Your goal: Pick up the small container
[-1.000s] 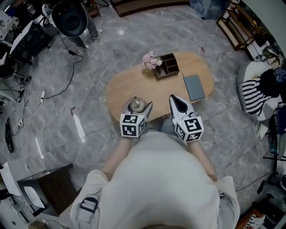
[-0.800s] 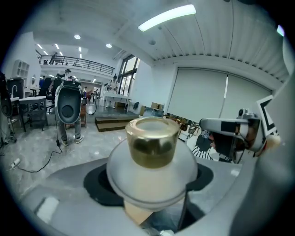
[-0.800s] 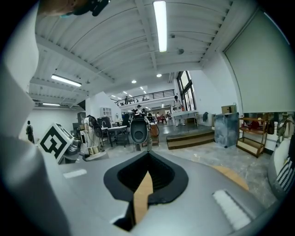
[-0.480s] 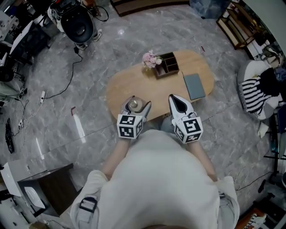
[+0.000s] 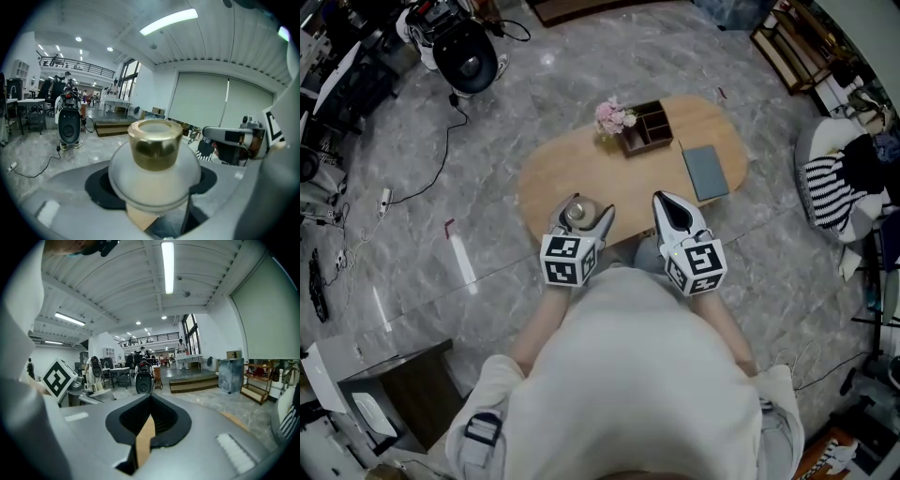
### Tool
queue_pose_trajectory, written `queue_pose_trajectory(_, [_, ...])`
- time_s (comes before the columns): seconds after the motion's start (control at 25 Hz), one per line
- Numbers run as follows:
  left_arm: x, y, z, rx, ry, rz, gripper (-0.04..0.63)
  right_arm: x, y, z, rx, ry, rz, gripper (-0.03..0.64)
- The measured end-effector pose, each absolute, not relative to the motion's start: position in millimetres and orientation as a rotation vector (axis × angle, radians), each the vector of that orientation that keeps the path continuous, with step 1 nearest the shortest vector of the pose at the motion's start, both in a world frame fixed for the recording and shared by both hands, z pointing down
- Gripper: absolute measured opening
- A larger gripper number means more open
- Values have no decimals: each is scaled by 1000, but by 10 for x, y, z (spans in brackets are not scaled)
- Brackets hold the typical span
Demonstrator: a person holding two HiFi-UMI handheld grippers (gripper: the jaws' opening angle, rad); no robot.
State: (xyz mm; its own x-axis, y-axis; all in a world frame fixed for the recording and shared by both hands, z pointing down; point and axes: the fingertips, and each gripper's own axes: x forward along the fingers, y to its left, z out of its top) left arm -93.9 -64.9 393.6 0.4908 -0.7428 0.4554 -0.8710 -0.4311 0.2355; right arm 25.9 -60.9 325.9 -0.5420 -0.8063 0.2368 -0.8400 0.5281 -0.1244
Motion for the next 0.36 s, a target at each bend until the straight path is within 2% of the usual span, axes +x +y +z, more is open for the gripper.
queue_pose_trajectory(0.36, [-975, -729, 3872, 2309, -1347, 382, 342, 240, -664, 3286, 1420, -2609, 342, -3])
